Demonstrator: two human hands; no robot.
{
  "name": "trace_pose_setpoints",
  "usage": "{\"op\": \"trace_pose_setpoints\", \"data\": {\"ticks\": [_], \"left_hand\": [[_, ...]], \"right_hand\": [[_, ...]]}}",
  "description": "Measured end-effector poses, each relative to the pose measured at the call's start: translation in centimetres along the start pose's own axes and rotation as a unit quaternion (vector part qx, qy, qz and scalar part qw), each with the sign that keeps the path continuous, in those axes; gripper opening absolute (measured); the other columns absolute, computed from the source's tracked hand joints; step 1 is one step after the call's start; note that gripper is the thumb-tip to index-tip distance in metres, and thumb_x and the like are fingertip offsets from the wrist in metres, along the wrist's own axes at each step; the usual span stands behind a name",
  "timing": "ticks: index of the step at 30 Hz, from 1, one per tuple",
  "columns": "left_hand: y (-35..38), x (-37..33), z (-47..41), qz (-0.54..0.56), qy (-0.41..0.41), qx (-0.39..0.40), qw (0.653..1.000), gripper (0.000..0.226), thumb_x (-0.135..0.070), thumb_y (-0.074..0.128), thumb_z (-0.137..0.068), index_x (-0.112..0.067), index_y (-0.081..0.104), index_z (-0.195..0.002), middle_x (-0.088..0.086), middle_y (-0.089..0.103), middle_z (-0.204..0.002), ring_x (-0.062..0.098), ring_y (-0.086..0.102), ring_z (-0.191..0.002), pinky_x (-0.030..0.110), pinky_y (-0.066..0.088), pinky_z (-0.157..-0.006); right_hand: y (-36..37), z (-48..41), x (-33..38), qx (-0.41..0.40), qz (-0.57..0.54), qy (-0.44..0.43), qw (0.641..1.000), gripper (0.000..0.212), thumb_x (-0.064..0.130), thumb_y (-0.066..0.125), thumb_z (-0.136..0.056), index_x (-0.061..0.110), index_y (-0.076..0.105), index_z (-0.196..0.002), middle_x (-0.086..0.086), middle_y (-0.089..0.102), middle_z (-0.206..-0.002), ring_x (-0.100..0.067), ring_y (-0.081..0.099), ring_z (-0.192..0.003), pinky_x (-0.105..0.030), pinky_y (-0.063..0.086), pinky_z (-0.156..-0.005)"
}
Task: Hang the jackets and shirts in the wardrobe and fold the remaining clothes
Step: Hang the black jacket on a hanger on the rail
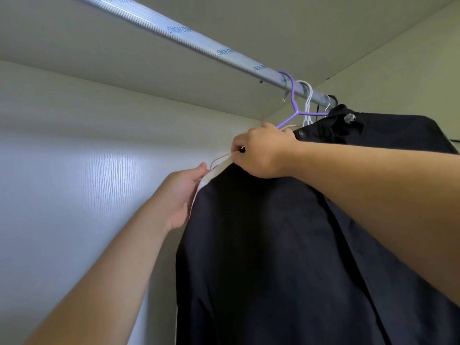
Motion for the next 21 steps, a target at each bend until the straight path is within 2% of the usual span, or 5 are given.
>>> {"op": "trace_pose_setpoints", "data": {"ticks": [4,8,11,16,21], "left_hand": [[1.9,-1.8,0.7,-0.227,0.221,-0.09,0.944,0.046,-0.039,0.052,-0.104,-0.011,0.066,-0.069,0.002,0.062,-0.069,0.022,0.055,-0.066,0.034,0.041,-0.065],[3.0,-1.0,0.5,-0.296,0.256,-0.082,0.917,0.046,-0.039,0.051,-0.105,-0.023,0.051,-0.061,-0.002,0.044,-0.056,0.017,0.04,-0.053,0.03,0.029,-0.059],[2.8,-0.4,0.5,-0.273,0.288,-0.122,0.91,0.01,-0.04,0.061,-0.099,-0.037,0.066,-0.107,-0.013,0.072,-0.088,0.001,0.066,-0.082,0.022,0.047,-0.073],[1.8,-0.3,0.8,-0.341,0.347,-0.158,0.859,0.018,-0.037,0.077,-0.086,-0.038,0.062,-0.096,-0.027,0.065,-0.098,0.0,0.064,-0.09,0.014,0.046,-0.071],[2.6,-0.4,0.2,-0.444,0.342,-0.176,0.809,0.012,-0.03,0.061,-0.097,-0.034,0.056,-0.107,-0.018,0.063,-0.093,0.01,0.06,-0.084,0.035,0.048,-0.072]], "right_hand": [[0.1,0.7,-0.3,-0.045,0.038,-0.048,0.997,0.022,0.045,0.036,-0.101,0.041,0.057,-0.106,0.007,0.051,-0.109,-0.022,0.04,-0.113,-0.047,0.024,-0.087],[-0.4,1.2,-0.9,-0.036,0.102,-0.068,0.992,0.029,0.04,0.033,-0.104,0.041,0.057,-0.12,0.008,0.055,-0.118,-0.02,0.043,-0.117,-0.05,0.027,-0.095],[-0.8,1.7,-1.2,-0.055,0.149,-0.094,0.983,0.034,0.042,0.028,-0.106,0.038,0.05,-0.132,0.006,0.056,-0.125,-0.022,0.046,-0.121,-0.049,0.028,-0.097],[-1.5,2.9,-2.2,-0.109,0.156,-0.114,0.975,0.044,0.049,0.032,-0.104,0.032,0.038,-0.143,0.005,0.053,-0.136,-0.022,0.046,-0.129,-0.047,0.027,-0.107],[-3.7,5.3,-7.2,-0.279,0.147,-0.028,0.949,0.038,0.043,0.038,-0.101,0.023,0.05,-0.131,-0.004,0.054,-0.13,-0.031,0.05,-0.12,-0.048,0.033,-0.1]]}}
Point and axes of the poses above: each hand's wrist, its own z-axis away from the middle knuckle, its own y-axis out of the palm, x = y × z, the point moved 3 cm from there along -z, towards the middle knuckle
